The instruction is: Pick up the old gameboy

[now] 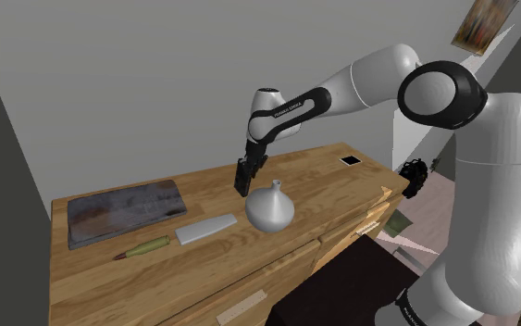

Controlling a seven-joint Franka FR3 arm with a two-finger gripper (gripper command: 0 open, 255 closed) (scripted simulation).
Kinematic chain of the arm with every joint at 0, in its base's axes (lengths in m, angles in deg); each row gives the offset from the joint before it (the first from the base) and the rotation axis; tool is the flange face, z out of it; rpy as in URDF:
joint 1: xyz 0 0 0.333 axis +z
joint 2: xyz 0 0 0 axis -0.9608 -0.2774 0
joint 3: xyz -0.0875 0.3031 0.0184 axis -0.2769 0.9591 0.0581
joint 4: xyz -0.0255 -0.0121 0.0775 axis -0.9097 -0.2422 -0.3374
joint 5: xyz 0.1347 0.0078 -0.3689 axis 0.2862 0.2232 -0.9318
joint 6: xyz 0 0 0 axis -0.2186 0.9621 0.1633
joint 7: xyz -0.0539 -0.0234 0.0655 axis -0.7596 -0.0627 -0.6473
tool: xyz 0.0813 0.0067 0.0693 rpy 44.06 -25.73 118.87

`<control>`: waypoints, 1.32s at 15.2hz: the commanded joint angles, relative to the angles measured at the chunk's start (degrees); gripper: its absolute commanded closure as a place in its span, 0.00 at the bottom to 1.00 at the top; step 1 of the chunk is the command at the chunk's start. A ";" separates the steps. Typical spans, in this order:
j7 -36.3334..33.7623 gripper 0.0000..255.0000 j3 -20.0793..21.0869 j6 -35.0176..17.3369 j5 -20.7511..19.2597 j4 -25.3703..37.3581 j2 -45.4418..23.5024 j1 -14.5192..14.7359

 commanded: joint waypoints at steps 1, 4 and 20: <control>0.00 1.00 0.00 0.00 -0.01 0.00 -0.04 0.00; -0.07 1.00 0.01 -0.06 -0.01 -0.14 0.04 0.04; 0.52 1.00 0.48 9.19 0.89 2.73 6.44 -0.27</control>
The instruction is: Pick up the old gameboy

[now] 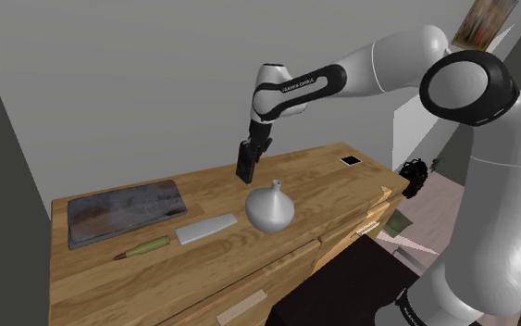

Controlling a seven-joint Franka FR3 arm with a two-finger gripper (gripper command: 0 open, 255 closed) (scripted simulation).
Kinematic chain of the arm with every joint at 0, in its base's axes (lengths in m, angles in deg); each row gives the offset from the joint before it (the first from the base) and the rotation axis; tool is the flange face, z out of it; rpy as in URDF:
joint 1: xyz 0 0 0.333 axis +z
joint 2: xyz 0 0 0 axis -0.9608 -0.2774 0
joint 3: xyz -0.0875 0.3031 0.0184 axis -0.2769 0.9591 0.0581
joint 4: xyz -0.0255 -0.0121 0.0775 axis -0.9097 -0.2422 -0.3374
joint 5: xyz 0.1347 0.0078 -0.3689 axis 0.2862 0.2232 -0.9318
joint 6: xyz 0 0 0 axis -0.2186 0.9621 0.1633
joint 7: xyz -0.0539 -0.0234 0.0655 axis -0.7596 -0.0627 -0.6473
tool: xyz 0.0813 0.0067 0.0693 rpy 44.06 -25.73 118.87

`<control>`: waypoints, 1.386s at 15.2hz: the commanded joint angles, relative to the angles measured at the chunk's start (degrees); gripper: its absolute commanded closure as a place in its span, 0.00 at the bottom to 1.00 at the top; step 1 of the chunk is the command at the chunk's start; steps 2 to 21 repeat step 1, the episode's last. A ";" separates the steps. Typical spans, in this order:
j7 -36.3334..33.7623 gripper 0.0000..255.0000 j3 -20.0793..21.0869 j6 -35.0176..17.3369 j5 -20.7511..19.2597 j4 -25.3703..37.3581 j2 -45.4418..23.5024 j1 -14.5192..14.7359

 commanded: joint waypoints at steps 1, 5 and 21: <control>-0.04 1.00 0.04 0.43 0.03 0.13 0.30 0.04; -0.04 1.00 0.04 0.43 0.03 0.13 0.30 0.04; -0.04 1.00 0.04 0.43 0.03 0.13 0.30 0.04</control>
